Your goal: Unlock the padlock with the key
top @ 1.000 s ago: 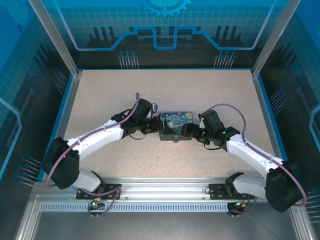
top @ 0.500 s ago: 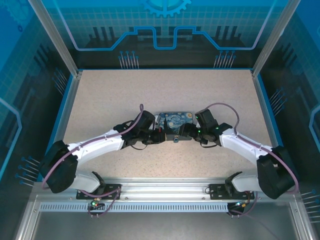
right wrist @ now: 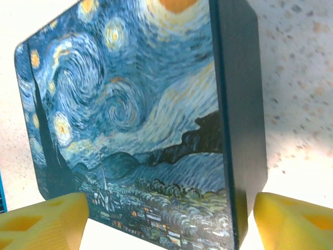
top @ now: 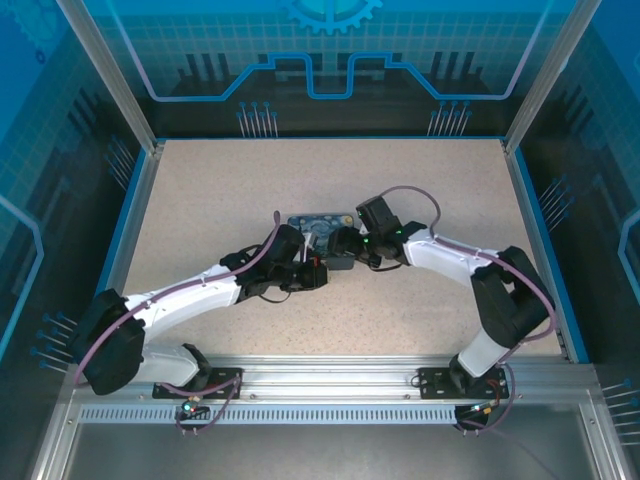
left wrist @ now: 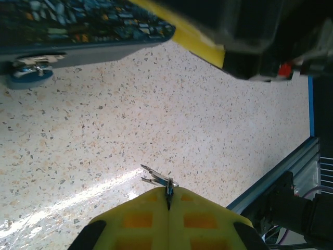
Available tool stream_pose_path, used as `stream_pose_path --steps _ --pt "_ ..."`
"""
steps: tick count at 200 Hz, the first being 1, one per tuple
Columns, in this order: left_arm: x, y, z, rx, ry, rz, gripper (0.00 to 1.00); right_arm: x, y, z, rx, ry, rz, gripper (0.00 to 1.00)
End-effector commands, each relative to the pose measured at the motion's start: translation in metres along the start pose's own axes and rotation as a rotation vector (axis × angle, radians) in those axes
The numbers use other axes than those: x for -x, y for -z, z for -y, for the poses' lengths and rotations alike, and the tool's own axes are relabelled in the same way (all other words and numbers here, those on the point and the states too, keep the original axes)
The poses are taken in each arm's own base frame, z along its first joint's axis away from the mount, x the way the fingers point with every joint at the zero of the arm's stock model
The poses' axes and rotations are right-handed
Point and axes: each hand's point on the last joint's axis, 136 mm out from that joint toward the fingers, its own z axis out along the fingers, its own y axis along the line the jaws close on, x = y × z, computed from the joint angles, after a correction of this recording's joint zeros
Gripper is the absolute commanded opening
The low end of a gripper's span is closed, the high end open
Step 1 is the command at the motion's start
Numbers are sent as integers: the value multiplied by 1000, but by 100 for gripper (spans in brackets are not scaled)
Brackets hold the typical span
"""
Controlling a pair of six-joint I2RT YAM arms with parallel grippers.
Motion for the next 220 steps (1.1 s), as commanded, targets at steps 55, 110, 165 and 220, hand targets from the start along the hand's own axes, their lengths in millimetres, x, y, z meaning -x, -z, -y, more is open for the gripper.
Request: stream_pose_path --steps 55,110,165,220 --pt "-23 -41 32 20 -131 -133 0 38 75 84 -100 -178 155 93" --pt "-25 -85 34 115 -159 -191 45 12 98 116 -132 -168 137 94" --pt "-1 -65 28 178 -179 -105 75 -19 103 128 -141 -110 90 92" --pt "30 -32 -10 225 -73 9 79 -58 87 121 -158 5 -13 81"
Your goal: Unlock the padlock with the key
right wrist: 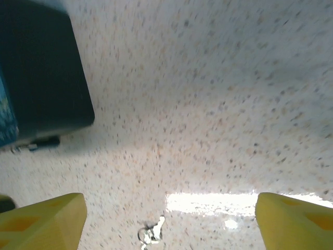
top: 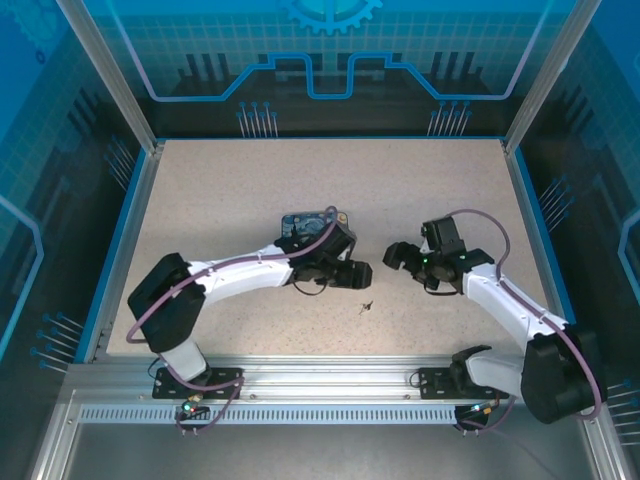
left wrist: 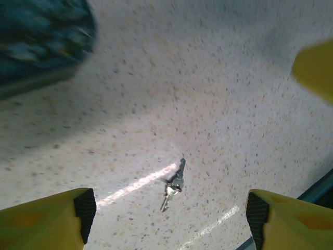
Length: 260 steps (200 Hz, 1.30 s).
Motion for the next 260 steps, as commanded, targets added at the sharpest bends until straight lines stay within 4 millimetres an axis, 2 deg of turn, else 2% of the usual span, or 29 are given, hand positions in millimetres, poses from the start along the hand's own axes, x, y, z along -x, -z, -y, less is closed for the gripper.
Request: stream_pose_path --steps 1,36,96,139,179,208,260 --pt "7 13 -28 58 44 46 79 -27 -5 -2 -21 81 -72 81" --pt "23 24 -55 65 142 102 81 -56 -10 -3 -88 99 -128 73" --pt "38 32 -71 71 178 146 82 -89 -20 9 -157 -176 -114 48" --pt "38 39 -76 47 190 166 82 -92 -25 6 -179 -269 -78 49" --pt "37 40 -75 21 191 164 83 -92 -34 -9 -191 -272 -95 51" --pt "39 44 -65 -27 194 167 82 -93 -41 -19 -218 -261 -100 52" --pt "42 56 -42 -141 210 167 83 -98 -55 -23 -269 -266 -122 51"
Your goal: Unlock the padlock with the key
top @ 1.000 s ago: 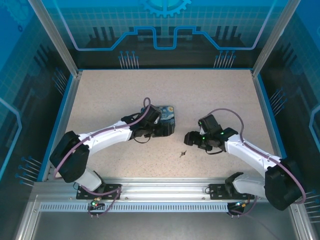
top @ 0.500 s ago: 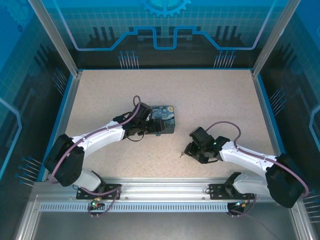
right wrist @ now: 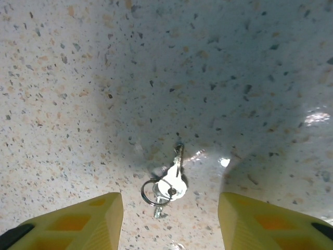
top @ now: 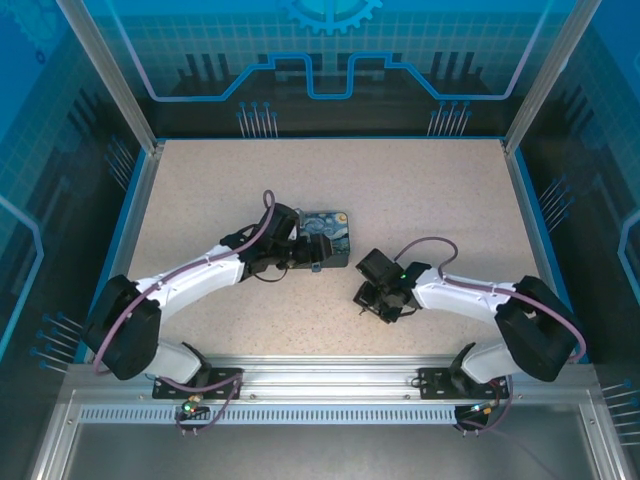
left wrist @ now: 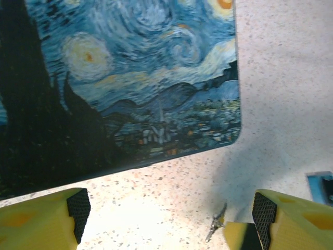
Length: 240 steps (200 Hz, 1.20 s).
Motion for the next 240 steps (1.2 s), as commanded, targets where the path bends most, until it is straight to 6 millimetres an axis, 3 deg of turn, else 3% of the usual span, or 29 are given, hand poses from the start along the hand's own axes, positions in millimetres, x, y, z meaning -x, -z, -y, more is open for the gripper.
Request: stream_pose_path --steps 1,42,102,161,206,217,223,240 --pt "2 11 17 -92 20 0 83 -1 -2 -3 -30 -21 10 51" --pt "5 18 31 -150 37 10 84 -1 -6 0 -73 -43 15 51" --pt "7 20 35 -166 40 17 84 -3 -15 2 -117 -45 -4 45" --pt "6 19 34 -170 48 18 85 -10 -17 2 -128 16 -30 22" --pt "7 21 35 -174 52 21 85 -7 -10 -4 -145 255 -50 0" --pt "6 21 36 -178 51 20 85 -6 -10 -4 -158 362 -67 0" --pt "7 22 35 -177 52 21 85 -3 -5 -17 -141 426 -61 0" --pt "6 22 35 -176 53 23 85 0 -3 -25 -158 613 -67 0"
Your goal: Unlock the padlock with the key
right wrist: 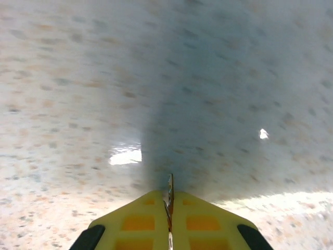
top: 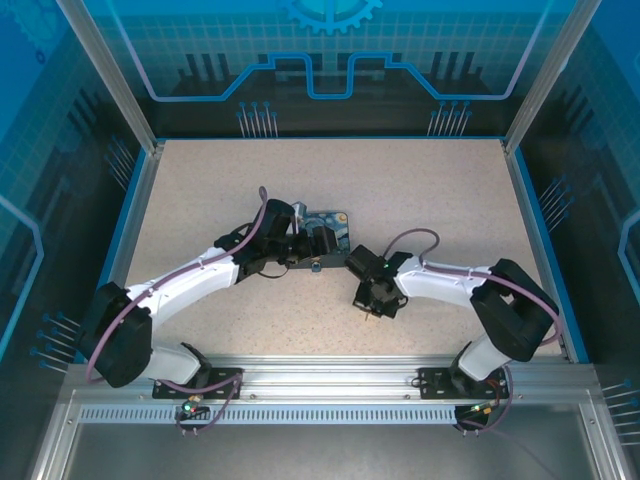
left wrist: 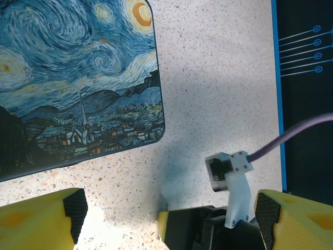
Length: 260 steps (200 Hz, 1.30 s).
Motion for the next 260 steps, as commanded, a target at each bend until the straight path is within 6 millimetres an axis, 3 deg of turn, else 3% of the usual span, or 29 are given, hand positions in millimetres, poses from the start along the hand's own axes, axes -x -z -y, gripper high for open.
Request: stream_pose_path --steps 1,27,54,81,113,167,212,260 --pt "-2 7 3 -31 18 2 85 4 8 -15 -6 325 -1 0" --pt "-4 9 1 -27 20 2 86 7 7 -20 16 505 8 0" --pt "-4 13 0 -18 21 7 86 12 20 -35 175 586 37 0" --pt "-3 13 -3 -5 26 14 86 23 58 -59 431 640 111 0" --pt "-4 10 -6 1 41 8 86 30 102 -63 722 654 183 0" --pt "-3 -1 10 -46 135 -54 85 30 149 -54 864 709 286 0" --pt "-3 -6 26 -127 194 -77 81 44 157 -48 902 563 316 0" --pt "4 -2 38 -227 313 -36 78 75 159 -48 936 215 354 0"
